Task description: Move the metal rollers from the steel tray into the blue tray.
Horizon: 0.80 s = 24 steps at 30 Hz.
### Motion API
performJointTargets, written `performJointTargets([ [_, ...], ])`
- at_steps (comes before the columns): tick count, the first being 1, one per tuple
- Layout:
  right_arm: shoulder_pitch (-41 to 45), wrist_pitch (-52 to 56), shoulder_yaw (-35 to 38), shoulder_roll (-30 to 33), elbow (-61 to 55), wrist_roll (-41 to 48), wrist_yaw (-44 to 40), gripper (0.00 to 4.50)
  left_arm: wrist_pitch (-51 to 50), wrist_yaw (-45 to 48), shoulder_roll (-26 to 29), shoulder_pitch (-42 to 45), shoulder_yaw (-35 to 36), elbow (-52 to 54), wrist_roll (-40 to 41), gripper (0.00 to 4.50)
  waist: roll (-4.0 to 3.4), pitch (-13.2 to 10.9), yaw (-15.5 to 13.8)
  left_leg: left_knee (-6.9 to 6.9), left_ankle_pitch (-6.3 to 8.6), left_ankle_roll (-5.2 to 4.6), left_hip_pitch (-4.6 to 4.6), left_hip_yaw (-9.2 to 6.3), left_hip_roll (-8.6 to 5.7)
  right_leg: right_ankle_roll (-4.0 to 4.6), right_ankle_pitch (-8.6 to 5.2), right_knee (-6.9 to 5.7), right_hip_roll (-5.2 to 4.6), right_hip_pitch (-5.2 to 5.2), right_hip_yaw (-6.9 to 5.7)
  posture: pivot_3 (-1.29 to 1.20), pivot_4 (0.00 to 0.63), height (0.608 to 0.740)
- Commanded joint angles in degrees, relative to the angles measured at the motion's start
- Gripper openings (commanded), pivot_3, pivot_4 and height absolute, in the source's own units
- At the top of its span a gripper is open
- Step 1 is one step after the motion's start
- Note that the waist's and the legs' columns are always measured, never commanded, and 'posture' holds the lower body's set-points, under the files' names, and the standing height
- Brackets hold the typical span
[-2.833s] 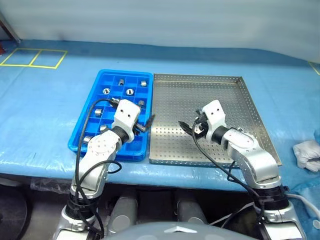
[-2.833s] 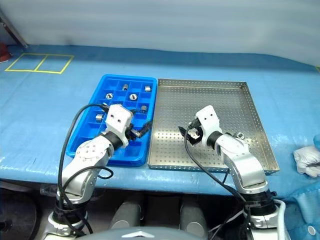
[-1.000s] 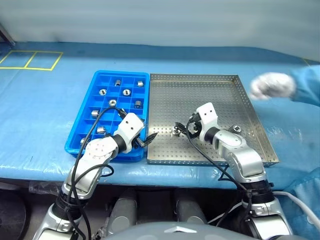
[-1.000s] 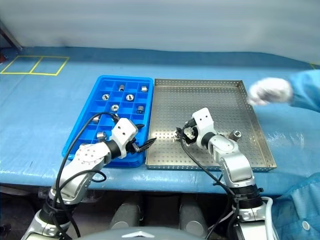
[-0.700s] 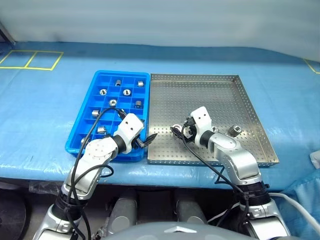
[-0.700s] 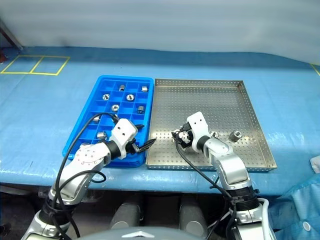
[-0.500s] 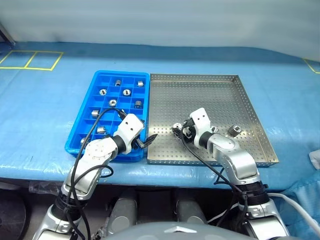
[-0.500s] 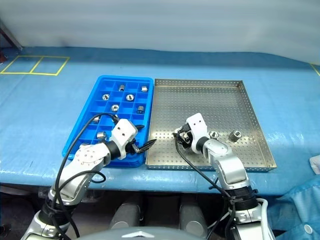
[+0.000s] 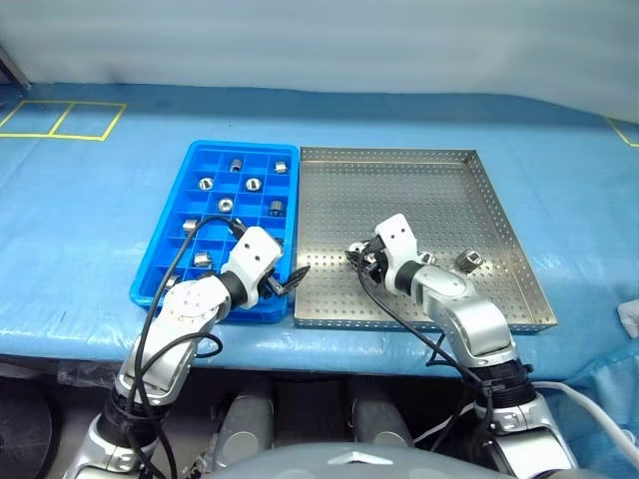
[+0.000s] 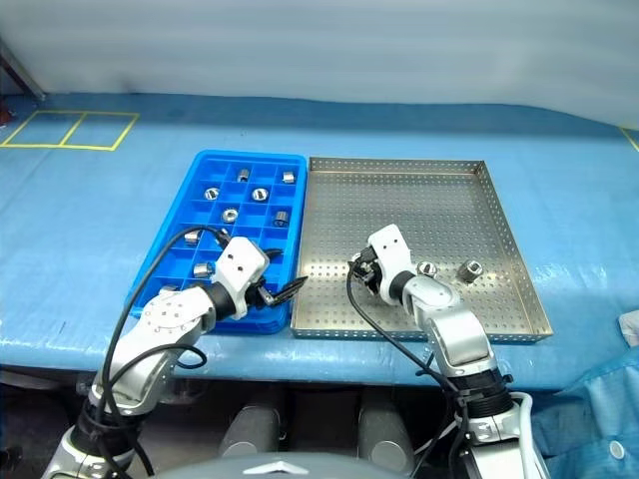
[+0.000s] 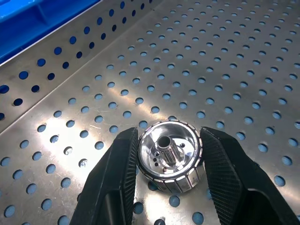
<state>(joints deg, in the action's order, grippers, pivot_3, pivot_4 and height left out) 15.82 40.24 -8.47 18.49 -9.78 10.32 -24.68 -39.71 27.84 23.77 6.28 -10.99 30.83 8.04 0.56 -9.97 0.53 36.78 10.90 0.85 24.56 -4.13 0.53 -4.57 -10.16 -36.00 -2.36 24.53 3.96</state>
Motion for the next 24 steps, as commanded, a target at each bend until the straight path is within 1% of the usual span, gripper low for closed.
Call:
performJointTargets([
  [1, 4.60, -0.89, -0.29, -0.14, -2.94, 1.30, -2.47, 1.75, -1.69, -1.60, 0.39, -2.04, 2.70, 7.00, 0.92, 3.70, 0.00, -0.01, -0.05, -0.02, 0.00, 0.00, 0.00, -0.01, 0.00, 0.00, 0.00, 0.00, 0.00, 0.01, 0.00, 0.22, 0.150, 0.740],
  [5, 10.61, -2.53, -2.67, -1.67, -0.05, 1.15, -5.23, 1.75, -4.90, -4.95, 1.17, -5.74, 5.00, 12.40, -1.25, 3.70, 0.01, -0.02, -0.64, -0.14, 0.00, 0.00, -0.05, -0.05, 0.02, 0.02, -0.01, 0.00, 0.02, 0.02, -0.04, 0.30, 0.150, 0.740],
  [8, 16.12, -5.61, -4.71, -5.13, 5.32, 0.62, -6.71, 1.75, -6.10, -9.28, 0.05, -8.91, 7.81, 14.82, -3.00, 3.70, 0.03, -0.02, -1.52, -0.30, -0.01, 0.00, -0.15, -0.11, 0.05, 0.10, -0.06, -0.01, 0.07, 0.01, -0.07, 0.35, 0.150, 0.740],
  [12, 21.75, -11.08, -6.51, -9.44, 14.28, -0.84, -7.95, 1.75, -6.37, -15.31, -3.48, -11.13, 11.17, 16.04, -5.11, 3.70, 0.04, -0.02, -4.18, -0.69, -0.06, 0.05, -0.31, -0.17, 0.06, 0.29, -0.17, 0.01, 0.08, 0.00, -0.15, 0.43, 0.150, 0.740],
  [16, 25.34, -15.63, -7.22, -12.36, 21.90, -1.57, -9.98, 1.75, -6.20, -18.60, -6.26, -12.34, 13.13, 17.16, -5.87, 3.70, 0.04, -0.02, -7.09, -0.96, -0.11, 0.15, -0.34, -0.26, 0.07, 0.46, -0.27, 0.01, 0.11, 0.03, -0.24, 0.47, 0.150, 0.740],
  [19, 27.62, -17.95, -7.26, -13.92, 26.99, -2.50, -10.63, 1.75, -6.19, -18.78, -6.60, -13.32, 12.95, 17.29, -5.83, 3.70, 0.04, -0.02, -8.82, -1.08, -0.15, 0.26, -0.35, -0.26, 0.06, 0.50, -0.29, 0.03, 0.11, 0.06, -0.26, 0.48, 0.150, 0.740],
  [24, 29.73, -19.03, -6.99, -15.08, 33.49, -3.39, -11.80, 1.75, -5.71, -17.43, -6.05, -14.44, 10.33, 16.94, -5.15, 3.70, 0.04, -0.02, -10.25, -1.20, -0.24, 0.45, -0.39, -0.27, 0.08, 0.50, -0.30, 0.03, 0.13, 0.10, -0.29, 0.48, 0.150, 0.740],
])
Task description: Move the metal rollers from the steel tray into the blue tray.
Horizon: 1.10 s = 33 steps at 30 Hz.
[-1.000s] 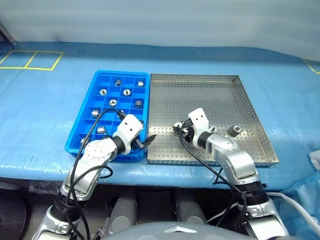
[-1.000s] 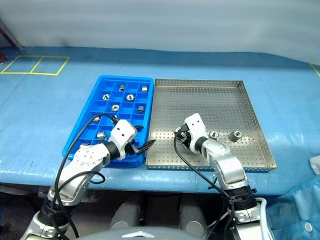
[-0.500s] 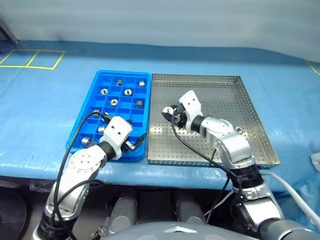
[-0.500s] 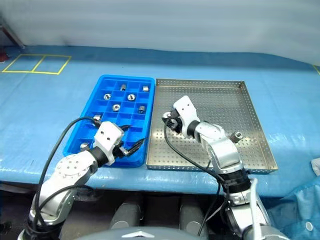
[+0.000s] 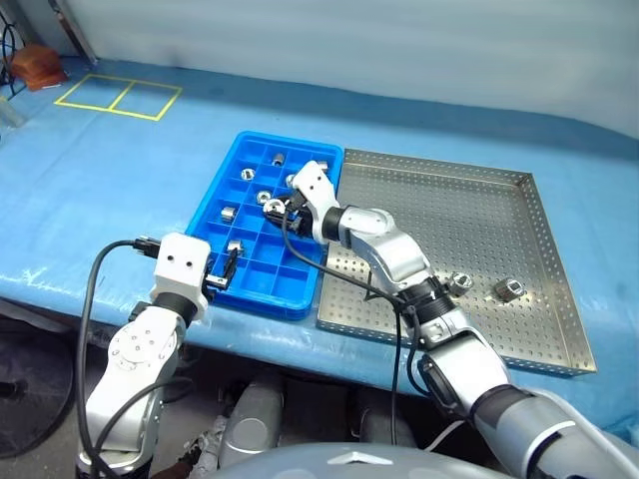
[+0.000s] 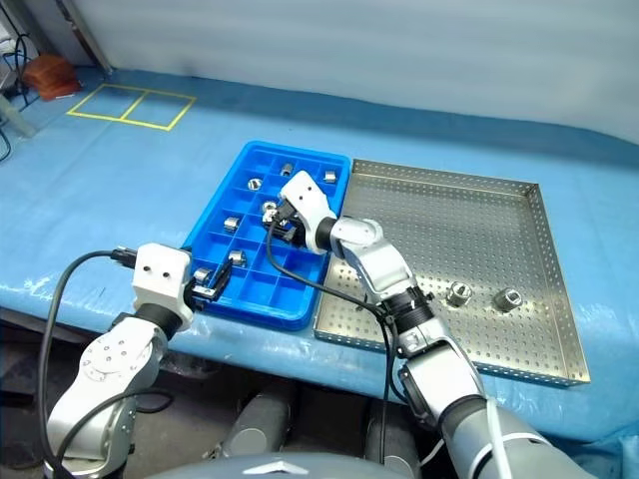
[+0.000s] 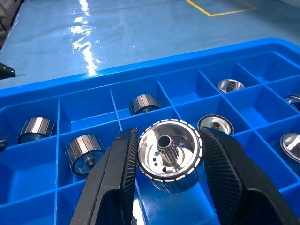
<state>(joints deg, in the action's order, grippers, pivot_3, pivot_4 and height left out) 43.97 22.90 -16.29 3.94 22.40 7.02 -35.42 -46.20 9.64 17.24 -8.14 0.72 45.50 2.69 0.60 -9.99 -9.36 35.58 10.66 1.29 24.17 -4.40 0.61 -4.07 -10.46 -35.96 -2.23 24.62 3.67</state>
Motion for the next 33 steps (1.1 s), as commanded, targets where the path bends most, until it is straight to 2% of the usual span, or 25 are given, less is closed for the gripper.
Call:
performJointTargets([
  [1, 1.77, -1.62, 1.00, -0.53, 2.50, -0.45, -0.66, 1.75, 0.82, 1.47, 0.88, -0.10, -2.47, 2.26, 0.36, 3.70, 0.00, 0.00, -0.64, -0.01, 0.00, 0.01, -0.02, 0.00, 0.00, 0.00, 0.00, 0.00, 0.00, 0.00, -0.01, 0.48, 0.150, 0.740],
  [5, 1.75, -1.56, 1.22, -0.21, 4.57, -1.43, -0.25, 1.75, 0.93, 3.15, 1.63, -0.09, -4.84, 2.21, 1.08, 3.70, 0.00, 0.00, -1.48, -0.07, 0.00, 0.06, -0.01, 0.02, 0.01, 0.04, -0.02, 0.00, 0.00, 0.05, 0.00, 0.47, 0.150, 0.740],
  [7, 0.90, -1.32, 1.15, 0.42, 3.37, -1.56, -0.90, 2.49, 1.01, 3.62, 1.77, 0.41, -5.39, 1.57, 1.18, 3.70, -0.01, 0.00, -1.69, -0.11, 0.01, 0.12, 0.00, 0.03, 0.02, 0.06, -0.04, 0.01, 0.00, 0.08, 0.00, 0.45, 0.150, 0.740],
  [8, 0.40, -1.37, 1.12, 0.78, 2.45, -1.55, -1.34, 2.67, 0.98, 3.89, 1.81, 0.82, -5.60, 1.15, 1.28, 3.70, -0.01, 0.00, -1.74, -0.15, 0.00, 0.15, -0.01, 0.03, 0.03, 0.07, -0.04, 0.01, 0.01, 0.09, 0.00, 0.45, 0.150, 0.740],
  [12, -1.62, -3.04, 1.93, 1.64, -1.90, -2.35, 0.60, 3.93, 1.32, 5.44, 1.98, 2.34, -6.90, -0.10, 1.85, 3.70, -0.01, 0.00, -1.81, -0.25, -0.02, 0.22, -0.02, 0.02, 0.10, 0.12, -0.08, 0.01, 0.07, 0.12, -0.02, 0.41, 0.150, 0.740],
  [17, -7.14, -0.44, 4.32, 5.98, -16.05, -1.77, 1.69, 3.93, 2.60, 7.04, 1.23, 6.22, -9.86, -2.57, 2.83, 3.70, 0.00, 0.00, -1.80, -0.25, -0.04, 0.28, -0.01, 0.01, 0.12, 0.13, -0.09, 0.03, 0.09, 0.11, -0.03, 0.37, 0.150, 0.740],
  [22, -16.73, 9.34, 8.63, 18.27, -34.35, -1.69, 0.47, 3.93, 5.59, 9.32, -0.75, 12.28, -14.06, -7.82, 3.73, 3.70, -0.02, 0.02, -1.69, -0.06, -0.03, 0.29, 0.11, 0.01, 0.09, 0.09, -0.06, 0.12, 0.06, 0.08, -0.03, 0.27, 0.150, 0.740],
  [27, -27.45, 18.79, 15.42, 29.88, -46.31, -1.65, 0.29, 3.93, 10.23, 12.11, -2.62, 18.64, -16.89, -15.19, 3.66, 3.70, -0.03, 0.02, 0.59, 0.08, -0.03, 0.28, 0.26, -0.01, 0.07, 0.07, -0.05, 0.12, 0.02, 0.11, -0.04, 0.16, 0.150, 0.740],
  [30, -32.30, 22.72, 19.19, 31.82, -50.26, -0.03, 1.00, 3.93, 12.10, 13.29, -3.45, 20.94, -17.93, -18.14, 3.53, 3.70, -0.03, 0.03, 3.32, 0.14, -0.01, 0.23, 0.28, 0.02, 0.08, 0.06, -0.05, 0.11, 0.01, 0.12, -0.01, 0.11, 0.150, 0.740],
  [33, -37.73, 26.41, 23.65, 30.27, -53.75, 2.53, 2.37, 3.93, 13.59, 15.01, -3.92, 22.91, -19.26, -20.67, 3.62, 3.70, -0.03, 0.03, 5.71, 0.20, 0.03, 0.16, 0.26, 0.02, 0.08, 0.05, -0.04, 0.10, 0.02, 0.07, -0.01, 0.07, 0.150, 0.740],
])
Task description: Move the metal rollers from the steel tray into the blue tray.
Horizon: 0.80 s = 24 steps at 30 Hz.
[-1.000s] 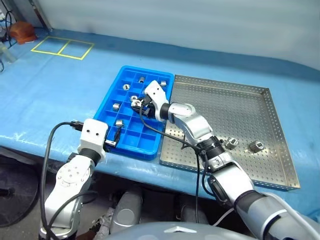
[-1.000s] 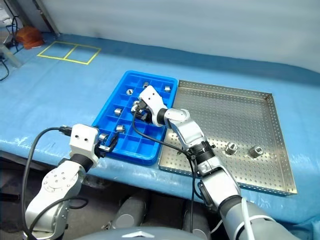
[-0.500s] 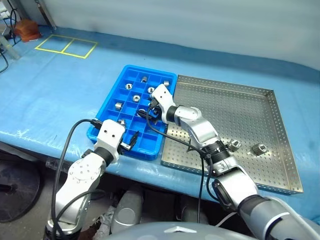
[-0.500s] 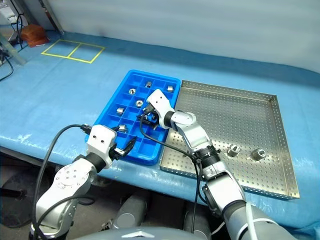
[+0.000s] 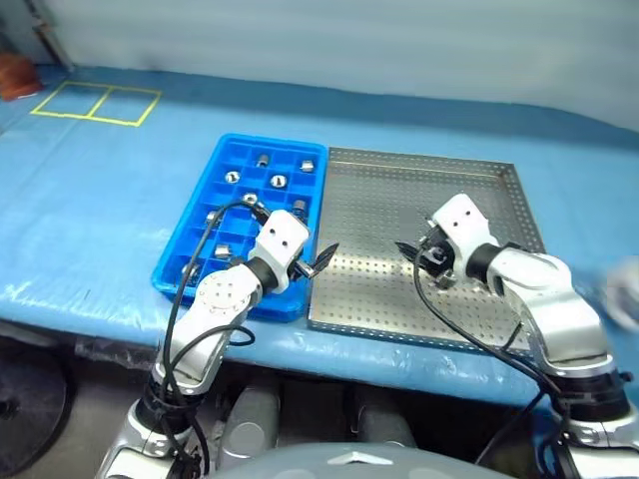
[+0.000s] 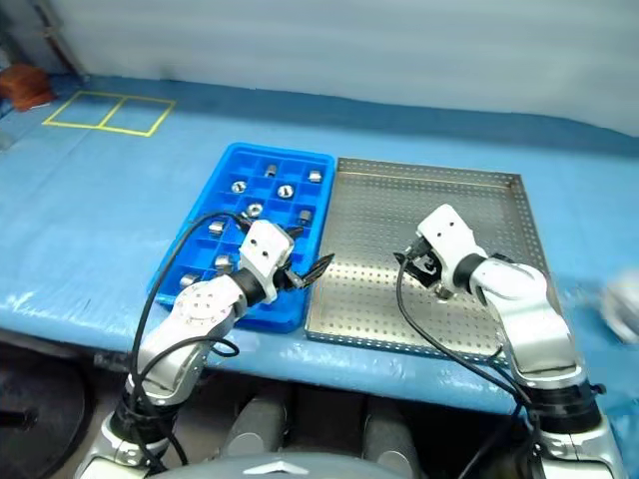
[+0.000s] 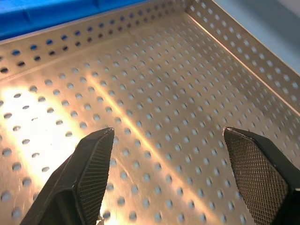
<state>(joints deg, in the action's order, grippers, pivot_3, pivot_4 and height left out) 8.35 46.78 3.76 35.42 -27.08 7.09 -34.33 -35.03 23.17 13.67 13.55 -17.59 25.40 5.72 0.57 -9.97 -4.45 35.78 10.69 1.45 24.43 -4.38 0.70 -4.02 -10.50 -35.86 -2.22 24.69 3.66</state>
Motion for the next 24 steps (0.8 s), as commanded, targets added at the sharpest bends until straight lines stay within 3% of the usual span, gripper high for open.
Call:
performJointTargets([
  [1, -3.08, 3.07, 4.09, -2.05, -4.76, 2.99, 1.93, 3.93, 2.71, 2.06, -0.35, 1.45, -1.12, -1.01, 0.73, 3.70, 0.00, 0.00, 1.70, 0.03, 0.01, -0.02, 0.00, 0.00, 0.00, -0.01, 0.00, -0.01, 0.00, -0.01, 0.00, 0.06, 0.150, 0.740],
  [8, -5.16, 3.16, 2.55, -6.72, -2.02, 3.35, 6.45, 3.93, 3.79, 7.28, 0.93, 3.23, -2.58, -2.67, 1.71, 3.70, -0.01, 0.00, 5.34, 0.27, -0.01, -0.09, -0.09, 0.01, 0.00, -0.10, 0.05, -0.11, 0.01, -0.14, 0.04, 0.04, 0.150, 0.740],
  [24, -3.05, 0.25, 1.53, -7.50, 5.05, 3.43, 9.81, 3.93, 2.52, 7.27, 2.69, 1.21, -2.43, -0.75, 1.48, 3.70, -0.01, 0.01, 5.10, 0.25, -0.03, -0.14, -0.09, -0.01, -0.03, -0.13, 0.08, -0.13, 0.01, -0.16, 0.07, 0.08, 0.150, 0.740],
])
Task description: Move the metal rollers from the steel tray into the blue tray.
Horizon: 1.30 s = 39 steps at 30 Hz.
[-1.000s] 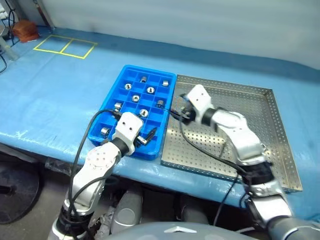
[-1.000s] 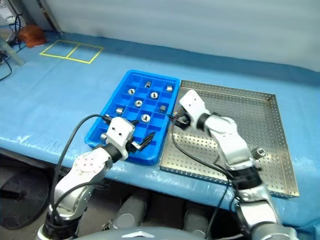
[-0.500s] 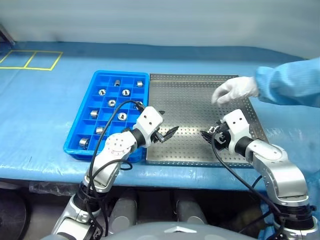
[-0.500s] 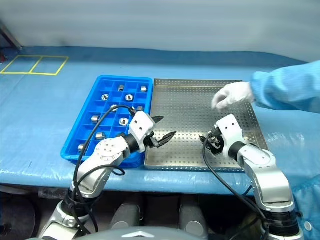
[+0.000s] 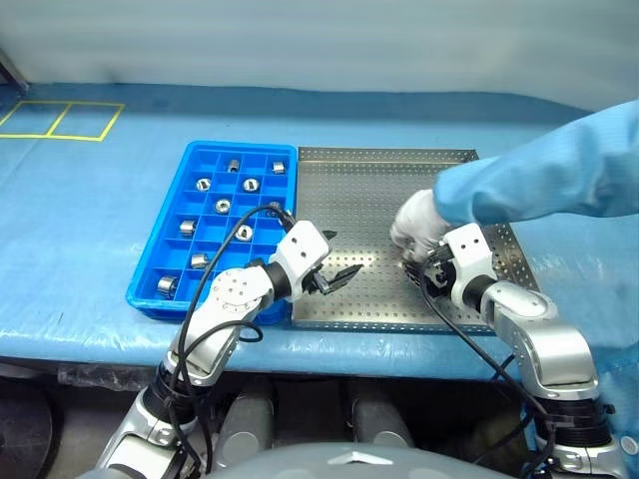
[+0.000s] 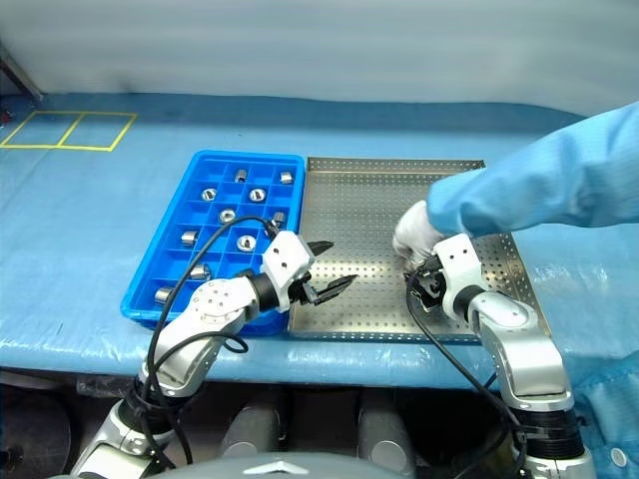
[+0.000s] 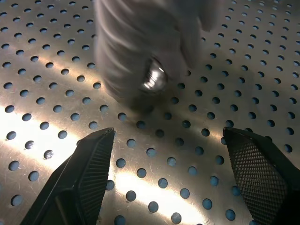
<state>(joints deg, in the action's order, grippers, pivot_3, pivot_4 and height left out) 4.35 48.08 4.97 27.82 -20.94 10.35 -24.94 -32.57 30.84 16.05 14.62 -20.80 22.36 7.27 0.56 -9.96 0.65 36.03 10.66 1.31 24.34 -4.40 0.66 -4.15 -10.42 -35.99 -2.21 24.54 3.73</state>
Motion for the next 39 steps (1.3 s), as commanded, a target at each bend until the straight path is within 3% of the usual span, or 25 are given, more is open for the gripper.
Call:
performJointTargets([
  [1, 0.98, -1.07, 0.30, 0.05, -1.14, 0.28, 0.49, 3.93, 0.02, -0.45, 0.52, 0.06, 0.94, 2.37, -0.09, 3.70, 0.00, 0.00, 0.00, 0.00, 0.00, 0.00, 0.00, 0.00, 0.00, 0.00, 0.00, 0.00, 0.00, 0.00, 0.01, 0.08, 0.150, 0.740],
  [15, 3.61, -1.32, -1.84, -1.09, -3.12, 1.49, 0.54, 3.93, -1.79, -3.07, 3.49, -2.45, 5.86, 3.68, -0.01, 3.70, 0.00, 0.00, 0.09, -0.01, 0.00, 0.00, -0.02, 0.00, 0.00, 0.00, 0.00, -0.02, 0.01, 0.00, 0.02, 0.08, 0.150, 0.740],
  [24, 7.61, -0.79, -8.29, -4.15, -2.27, 2.31, -0.23, 3.93, -3.69, -4.62, 5.14, -4.28, 8.13, 5.56, -0.01, 3.70, 0.00, 0.00, -0.08, -0.01, 0.00, 0.00, -0.03, 0.00, 0.00, -0.01, 0.01, -0.04, 0.01, -0.01, 0.02, 0.12, 0.150, 0.740],
  [39, 4.83, 5.50, -19.08, -4.09, -9.14, 5.20, -2.15, 3.93, -5.27, -5.89, 4.63, -6.15, 7.29, 7.50, 0.25, 3.70, 0.00, 0.00, -0.34, -0.02, 0.00, 0.00, -0.06, -0.05, 0.01, 0.00, 0.01, -0.05, 0.02, -0.03, 0.01, 0.15, 0.150, 0.740],
])
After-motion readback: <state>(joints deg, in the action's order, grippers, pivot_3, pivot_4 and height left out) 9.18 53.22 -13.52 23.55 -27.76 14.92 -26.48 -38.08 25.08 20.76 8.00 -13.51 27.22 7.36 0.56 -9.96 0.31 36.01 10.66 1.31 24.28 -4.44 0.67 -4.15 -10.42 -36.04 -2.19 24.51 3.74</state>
